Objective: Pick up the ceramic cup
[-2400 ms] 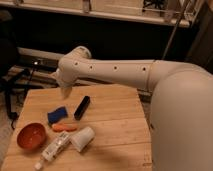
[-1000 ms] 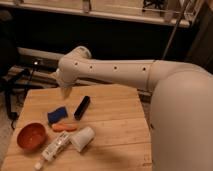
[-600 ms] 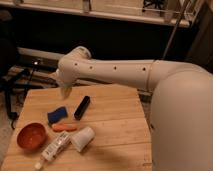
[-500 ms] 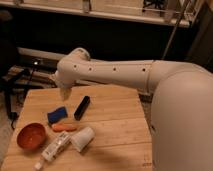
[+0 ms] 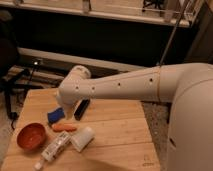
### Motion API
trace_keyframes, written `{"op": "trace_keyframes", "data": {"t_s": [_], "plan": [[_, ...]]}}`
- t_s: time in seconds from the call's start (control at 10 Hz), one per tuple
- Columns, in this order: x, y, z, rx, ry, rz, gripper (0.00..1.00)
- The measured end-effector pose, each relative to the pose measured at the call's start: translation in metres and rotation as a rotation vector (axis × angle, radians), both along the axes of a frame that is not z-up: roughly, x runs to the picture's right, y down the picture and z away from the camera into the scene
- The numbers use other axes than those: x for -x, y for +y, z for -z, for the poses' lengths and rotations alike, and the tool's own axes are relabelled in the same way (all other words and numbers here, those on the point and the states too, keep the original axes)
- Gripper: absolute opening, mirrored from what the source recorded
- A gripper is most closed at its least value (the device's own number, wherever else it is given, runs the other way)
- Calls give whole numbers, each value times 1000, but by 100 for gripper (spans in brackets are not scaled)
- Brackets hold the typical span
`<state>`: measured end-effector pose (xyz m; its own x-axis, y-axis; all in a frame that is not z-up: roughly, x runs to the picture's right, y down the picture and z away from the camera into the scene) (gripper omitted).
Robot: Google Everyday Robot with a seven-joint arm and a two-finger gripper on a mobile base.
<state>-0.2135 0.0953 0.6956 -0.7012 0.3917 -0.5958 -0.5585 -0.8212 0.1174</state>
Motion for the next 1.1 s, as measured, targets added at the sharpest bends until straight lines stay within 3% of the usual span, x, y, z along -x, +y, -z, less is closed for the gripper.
{"op": "trace_keyframes", "data": {"t_s": [0.2,0.4,0.7,0.9,1.1], "plan": [[-18,41,10,66,22,12,80],[-34,61,20,103,32,24,80],[-60,68,22,88,5,18,80],[-73,83,8,76,-31,20,80],[-72,112,-10,100,-55,67,80]]}}
